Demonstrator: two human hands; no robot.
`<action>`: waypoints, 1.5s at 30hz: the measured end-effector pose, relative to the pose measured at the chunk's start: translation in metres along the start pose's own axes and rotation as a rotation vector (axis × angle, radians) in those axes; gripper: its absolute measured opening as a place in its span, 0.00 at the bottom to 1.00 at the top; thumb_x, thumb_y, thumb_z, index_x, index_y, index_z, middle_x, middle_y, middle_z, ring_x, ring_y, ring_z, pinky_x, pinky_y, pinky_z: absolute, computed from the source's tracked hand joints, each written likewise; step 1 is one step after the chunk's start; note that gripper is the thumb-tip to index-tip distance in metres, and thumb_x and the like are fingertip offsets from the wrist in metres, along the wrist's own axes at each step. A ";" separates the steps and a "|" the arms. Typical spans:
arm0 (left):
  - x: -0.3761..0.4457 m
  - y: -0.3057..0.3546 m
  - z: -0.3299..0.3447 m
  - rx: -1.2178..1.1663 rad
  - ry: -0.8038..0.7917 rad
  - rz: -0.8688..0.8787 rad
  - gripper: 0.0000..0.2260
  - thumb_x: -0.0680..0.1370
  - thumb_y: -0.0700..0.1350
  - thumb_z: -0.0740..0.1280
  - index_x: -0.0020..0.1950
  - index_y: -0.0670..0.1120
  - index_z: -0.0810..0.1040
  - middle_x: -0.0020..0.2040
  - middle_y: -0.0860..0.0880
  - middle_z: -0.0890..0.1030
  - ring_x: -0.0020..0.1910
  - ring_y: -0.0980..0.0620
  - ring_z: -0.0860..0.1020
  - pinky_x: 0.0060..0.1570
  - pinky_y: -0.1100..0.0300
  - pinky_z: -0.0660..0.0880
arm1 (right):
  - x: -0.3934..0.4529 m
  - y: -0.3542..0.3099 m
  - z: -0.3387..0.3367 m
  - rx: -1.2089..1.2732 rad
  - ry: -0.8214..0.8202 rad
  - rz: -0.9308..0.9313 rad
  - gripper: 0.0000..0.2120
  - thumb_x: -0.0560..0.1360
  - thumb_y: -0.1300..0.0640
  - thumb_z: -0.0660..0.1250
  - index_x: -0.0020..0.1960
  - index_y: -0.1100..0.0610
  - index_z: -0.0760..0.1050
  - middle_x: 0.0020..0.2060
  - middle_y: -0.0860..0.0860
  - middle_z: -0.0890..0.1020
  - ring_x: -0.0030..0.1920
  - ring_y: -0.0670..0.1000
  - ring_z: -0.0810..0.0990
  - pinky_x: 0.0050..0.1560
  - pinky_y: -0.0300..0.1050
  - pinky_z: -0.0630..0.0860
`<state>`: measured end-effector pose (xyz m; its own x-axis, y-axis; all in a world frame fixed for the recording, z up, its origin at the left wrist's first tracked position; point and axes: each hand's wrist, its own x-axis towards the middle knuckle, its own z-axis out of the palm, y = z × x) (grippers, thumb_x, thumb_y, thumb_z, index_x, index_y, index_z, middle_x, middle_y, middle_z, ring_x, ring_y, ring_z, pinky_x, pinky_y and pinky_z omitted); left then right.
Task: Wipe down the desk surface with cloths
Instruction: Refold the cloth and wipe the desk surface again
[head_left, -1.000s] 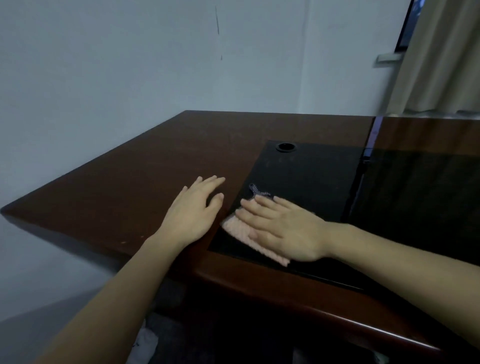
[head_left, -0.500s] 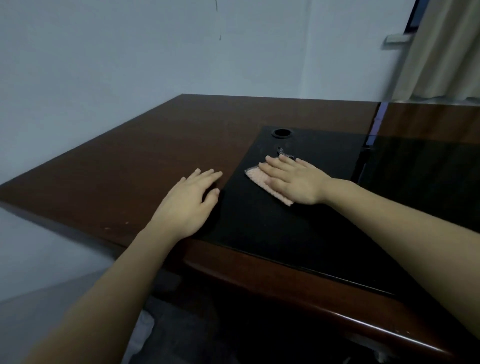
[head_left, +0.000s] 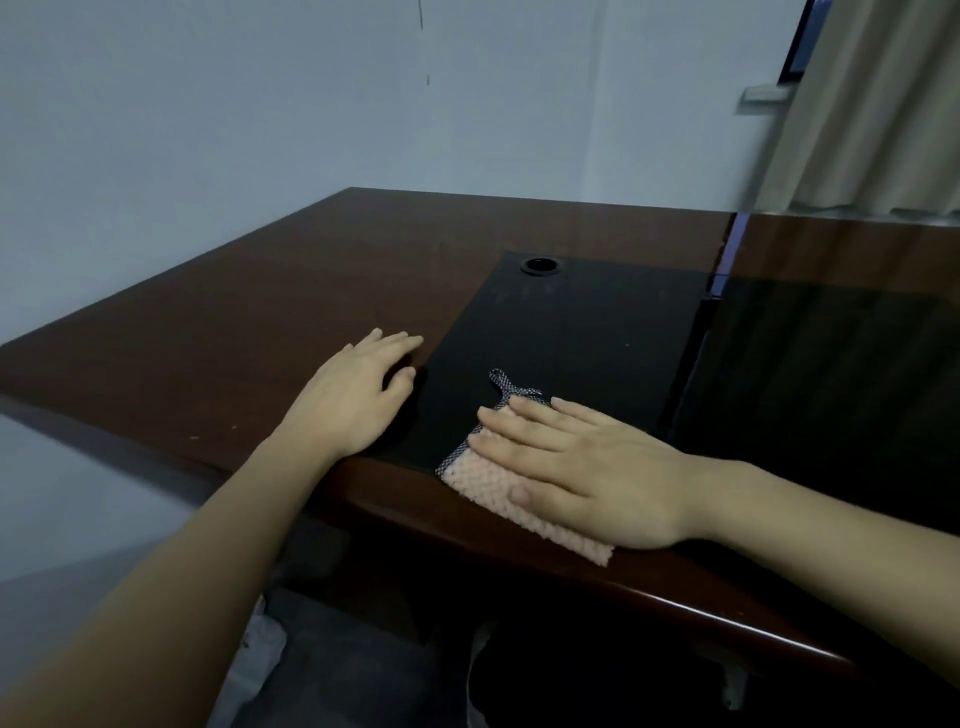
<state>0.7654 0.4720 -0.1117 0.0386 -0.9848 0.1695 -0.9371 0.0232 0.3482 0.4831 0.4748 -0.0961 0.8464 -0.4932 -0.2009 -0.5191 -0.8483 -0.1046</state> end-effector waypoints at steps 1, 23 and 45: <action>0.000 0.000 0.000 0.003 -0.001 -0.001 0.21 0.86 0.49 0.56 0.80 0.54 0.63 0.80 0.53 0.62 0.81 0.52 0.54 0.80 0.51 0.52 | 0.006 0.007 -0.002 -0.004 0.004 0.008 0.28 0.83 0.37 0.41 0.80 0.37 0.37 0.79 0.36 0.34 0.78 0.41 0.29 0.77 0.42 0.30; -0.003 0.005 -0.004 0.105 0.012 0.048 0.23 0.86 0.47 0.55 0.81 0.55 0.60 0.81 0.52 0.60 0.81 0.51 0.54 0.79 0.49 0.52 | -0.010 0.003 0.005 0.035 0.012 0.042 0.25 0.84 0.37 0.41 0.79 0.31 0.39 0.79 0.37 0.34 0.78 0.43 0.29 0.76 0.43 0.30; 0.019 0.065 0.012 -0.004 -0.178 0.071 0.22 0.86 0.55 0.55 0.81 0.58 0.60 0.82 0.55 0.56 0.82 0.51 0.50 0.79 0.45 0.48 | -0.040 0.045 0.009 0.030 0.044 0.139 0.25 0.82 0.35 0.38 0.78 0.30 0.37 0.77 0.36 0.32 0.77 0.41 0.27 0.74 0.41 0.27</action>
<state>0.7013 0.4532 -0.0967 -0.0902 -0.9955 0.0287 -0.9338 0.0946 0.3450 0.4248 0.4575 -0.1019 0.7704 -0.6137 -0.1729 -0.6341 -0.7657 -0.1076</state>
